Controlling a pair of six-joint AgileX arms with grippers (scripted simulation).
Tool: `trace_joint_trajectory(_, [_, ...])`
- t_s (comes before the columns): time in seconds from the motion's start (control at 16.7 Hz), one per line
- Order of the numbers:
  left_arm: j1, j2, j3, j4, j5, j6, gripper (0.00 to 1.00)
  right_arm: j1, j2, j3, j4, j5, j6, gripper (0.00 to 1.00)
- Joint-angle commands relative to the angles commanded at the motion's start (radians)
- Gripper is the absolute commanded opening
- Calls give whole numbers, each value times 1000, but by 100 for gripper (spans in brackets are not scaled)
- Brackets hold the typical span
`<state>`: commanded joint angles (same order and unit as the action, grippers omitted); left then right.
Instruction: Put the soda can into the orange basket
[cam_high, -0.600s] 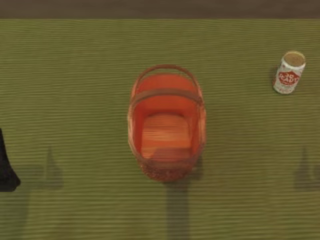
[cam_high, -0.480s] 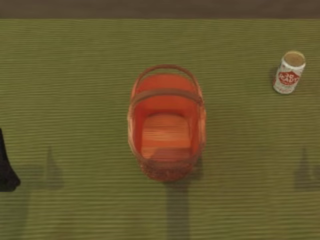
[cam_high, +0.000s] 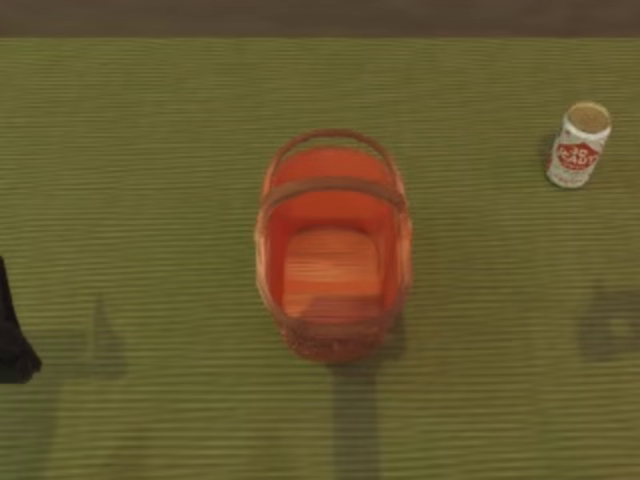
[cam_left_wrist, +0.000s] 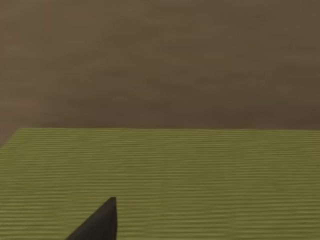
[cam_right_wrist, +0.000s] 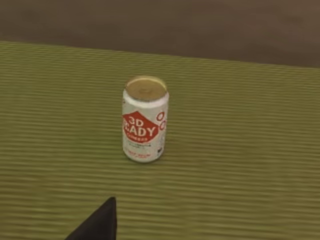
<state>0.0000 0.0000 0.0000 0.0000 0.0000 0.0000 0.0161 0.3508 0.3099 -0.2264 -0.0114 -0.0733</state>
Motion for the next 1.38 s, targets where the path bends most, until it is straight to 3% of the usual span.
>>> trace_joint_trajectory(0.36, [0,0,0,0,0,0,100,9,558,508,-359,-1,-131,100])
trace_joint_trajectory(0.9, [0,0,0,0,0,0,100,32,1499,1459,-915,-14,-378,100])
trace_joint_trajectory(1.38, [0,0,0,0,0,0,100,52,2125,2147,-1221,-34,-551,100])
